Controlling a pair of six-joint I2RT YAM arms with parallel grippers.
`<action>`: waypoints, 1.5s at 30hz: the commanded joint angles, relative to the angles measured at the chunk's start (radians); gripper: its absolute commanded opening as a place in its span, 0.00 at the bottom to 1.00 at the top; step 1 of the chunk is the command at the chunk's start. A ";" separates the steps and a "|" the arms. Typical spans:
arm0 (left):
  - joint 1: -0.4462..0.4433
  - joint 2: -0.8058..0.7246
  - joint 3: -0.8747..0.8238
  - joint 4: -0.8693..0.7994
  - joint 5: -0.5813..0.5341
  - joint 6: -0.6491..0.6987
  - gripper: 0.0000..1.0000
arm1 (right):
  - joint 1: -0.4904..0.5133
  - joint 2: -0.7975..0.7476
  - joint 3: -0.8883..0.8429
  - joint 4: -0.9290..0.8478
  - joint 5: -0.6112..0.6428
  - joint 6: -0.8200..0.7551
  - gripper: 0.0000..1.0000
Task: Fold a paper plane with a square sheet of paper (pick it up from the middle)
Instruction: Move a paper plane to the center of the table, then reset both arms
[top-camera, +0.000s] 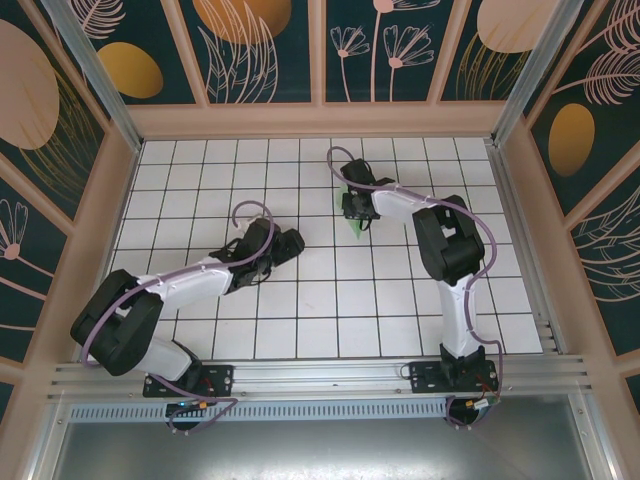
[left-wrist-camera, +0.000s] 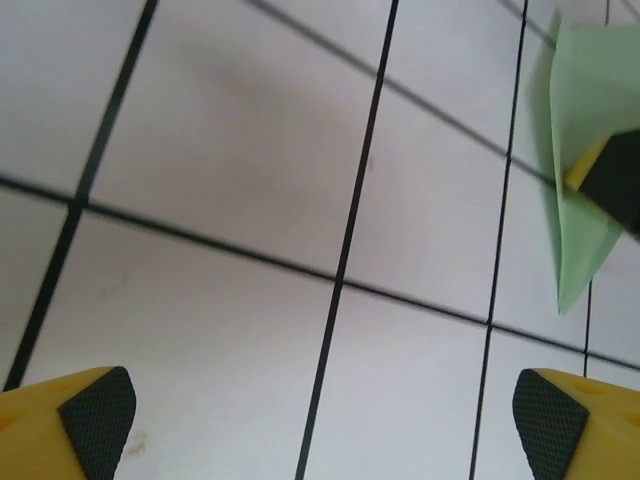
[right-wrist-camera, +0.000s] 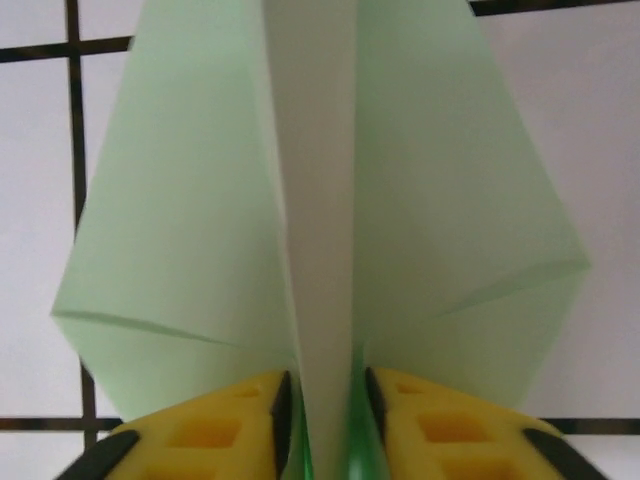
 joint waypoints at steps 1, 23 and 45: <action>0.029 -0.018 0.098 -0.091 -0.104 0.074 0.99 | -0.003 -0.120 0.060 -0.041 0.008 0.015 0.33; 0.300 -0.372 -0.157 0.223 -0.753 0.565 0.99 | -0.332 -0.828 -0.713 0.549 0.414 -0.083 0.99; 0.569 -0.102 -0.541 1.214 -0.204 0.938 0.98 | -0.452 -0.622 -1.230 1.540 0.090 -0.371 0.99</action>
